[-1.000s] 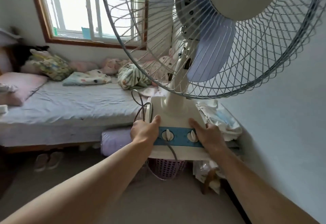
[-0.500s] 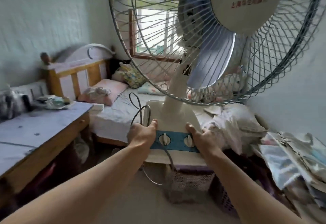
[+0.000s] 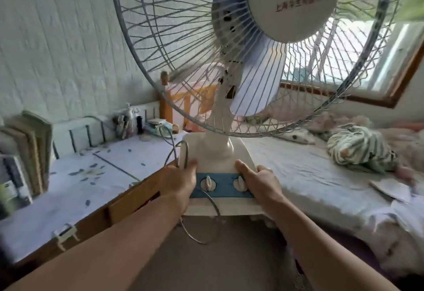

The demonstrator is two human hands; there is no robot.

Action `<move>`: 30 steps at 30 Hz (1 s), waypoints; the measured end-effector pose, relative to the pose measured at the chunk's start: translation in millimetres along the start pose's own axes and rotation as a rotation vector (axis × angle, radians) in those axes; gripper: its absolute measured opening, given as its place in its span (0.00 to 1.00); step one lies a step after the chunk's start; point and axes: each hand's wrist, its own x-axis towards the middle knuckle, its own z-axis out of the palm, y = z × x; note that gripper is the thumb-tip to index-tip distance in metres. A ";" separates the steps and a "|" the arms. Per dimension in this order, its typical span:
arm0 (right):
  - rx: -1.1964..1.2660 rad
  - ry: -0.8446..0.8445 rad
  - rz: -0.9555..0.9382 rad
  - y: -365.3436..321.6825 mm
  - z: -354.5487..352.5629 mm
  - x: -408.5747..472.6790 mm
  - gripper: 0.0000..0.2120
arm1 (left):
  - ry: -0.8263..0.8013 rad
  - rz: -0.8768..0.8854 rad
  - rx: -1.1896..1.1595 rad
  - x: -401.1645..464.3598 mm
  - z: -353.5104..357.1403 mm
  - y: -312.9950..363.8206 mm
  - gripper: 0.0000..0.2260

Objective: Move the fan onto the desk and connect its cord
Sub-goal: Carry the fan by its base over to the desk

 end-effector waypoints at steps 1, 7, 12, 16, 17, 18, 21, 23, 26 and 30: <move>0.006 -0.029 -0.012 -6.7 12.3 11.8 0.30 | 0.039 -0.014 0.000 12.5 -4.2 -0.3 0.24; -0.005 -0.190 -0.101 -48.4 86.1 73.4 0.26 | 0.219 -0.090 -0.011 82.4 -27.1 -6.1 0.25; -0.030 -0.299 -0.144 -76.1 151.0 114.0 0.28 | 0.313 -0.147 0.027 138.6 -47.8 -13.0 0.28; -0.071 -0.362 -0.167 -100.8 214.4 148.3 0.31 | 0.388 -0.201 0.022 199.0 -66.0 -24.0 0.30; -0.089 -0.354 -0.178 -103.8 220.4 153.1 0.31 | 0.395 -0.202 0.032 207.1 -67.5 -25.3 0.30; -0.097 -0.360 -0.185 -109.2 231.7 159.4 0.31 | 0.401 -0.207 0.039 219.4 -70.8 -26.7 0.30; -0.094 -0.373 -0.185 -124.9 274.4 188.6 0.29 | 0.416 -0.222 0.049 273.4 -79.6 -34.2 0.31; -0.100 -0.383 -0.181 -135.0 302.3 207.7 0.28 | 0.423 -0.228 0.067 308.8 -84.0 -38.4 0.31; -0.109 -0.398 -0.194 -143.7 336.2 233.1 0.27 | 0.444 -0.244 0.100 353.3 -85.4 -47.4 0.30; -0.155 -0.424 -0.215 -145.7 377.2 263.4 0.25 | 0.473 -0.270 0.108 400.7 -83.1 -62.4 0.29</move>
